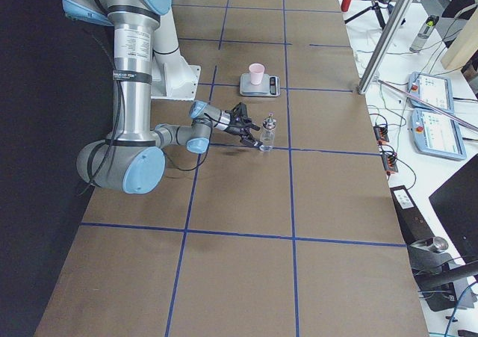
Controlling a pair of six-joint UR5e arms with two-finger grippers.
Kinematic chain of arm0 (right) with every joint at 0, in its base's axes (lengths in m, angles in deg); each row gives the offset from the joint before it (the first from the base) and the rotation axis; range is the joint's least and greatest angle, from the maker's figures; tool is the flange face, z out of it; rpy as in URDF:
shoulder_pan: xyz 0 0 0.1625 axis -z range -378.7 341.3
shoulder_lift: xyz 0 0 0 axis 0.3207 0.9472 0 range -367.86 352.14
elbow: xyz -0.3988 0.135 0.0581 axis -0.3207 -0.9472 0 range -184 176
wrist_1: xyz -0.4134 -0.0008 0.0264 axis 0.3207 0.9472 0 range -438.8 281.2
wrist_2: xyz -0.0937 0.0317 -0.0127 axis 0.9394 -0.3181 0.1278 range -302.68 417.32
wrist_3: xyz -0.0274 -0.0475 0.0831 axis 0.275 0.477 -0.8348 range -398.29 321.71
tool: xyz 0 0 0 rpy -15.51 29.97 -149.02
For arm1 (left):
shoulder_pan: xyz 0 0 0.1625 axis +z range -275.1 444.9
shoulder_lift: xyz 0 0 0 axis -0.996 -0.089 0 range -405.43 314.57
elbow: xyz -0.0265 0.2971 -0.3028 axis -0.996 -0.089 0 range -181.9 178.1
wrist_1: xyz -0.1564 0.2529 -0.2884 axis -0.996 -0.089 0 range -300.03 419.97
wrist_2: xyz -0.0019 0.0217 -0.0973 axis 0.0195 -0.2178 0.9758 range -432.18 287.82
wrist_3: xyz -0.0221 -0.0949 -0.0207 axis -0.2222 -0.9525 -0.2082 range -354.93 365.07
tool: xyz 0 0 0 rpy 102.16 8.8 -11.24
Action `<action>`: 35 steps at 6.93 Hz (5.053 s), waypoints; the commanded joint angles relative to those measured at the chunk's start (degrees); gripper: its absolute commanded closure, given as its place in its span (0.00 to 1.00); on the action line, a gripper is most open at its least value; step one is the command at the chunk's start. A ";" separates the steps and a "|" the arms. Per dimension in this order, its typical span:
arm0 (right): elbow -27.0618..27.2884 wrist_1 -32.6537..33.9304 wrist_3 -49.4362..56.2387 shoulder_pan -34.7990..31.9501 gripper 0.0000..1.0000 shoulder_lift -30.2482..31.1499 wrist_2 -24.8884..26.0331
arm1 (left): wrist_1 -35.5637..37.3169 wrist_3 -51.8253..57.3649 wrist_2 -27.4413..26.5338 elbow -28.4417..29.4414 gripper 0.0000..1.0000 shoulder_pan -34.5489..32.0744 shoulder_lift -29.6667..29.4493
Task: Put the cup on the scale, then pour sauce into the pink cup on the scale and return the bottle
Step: 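Lower the right gripper around the glass bottle's body, then close the right gripper on the bottle and lift it, then carry the bottle with the right gripper to beside the pink cup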
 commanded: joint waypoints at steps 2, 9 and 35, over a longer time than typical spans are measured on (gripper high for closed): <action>-0.62 -0.21 0.26 -2.15 0.01 -0.69 0.15 | 0.09 -0.25 -0.18 0.08 0.00 0.07 -0.37; -2.47 -1.89 0.17 -3.83 0.01 -3.24 -0.20 | 0.18 -0.43 -2.12 -0.01 0.00 -0.02 -0.90; 9.05 49.79 42.62 2.14 1.00 -26.88 23.09 | -21.01 7.75 13.27 19.15 0.00 -13.64 8.07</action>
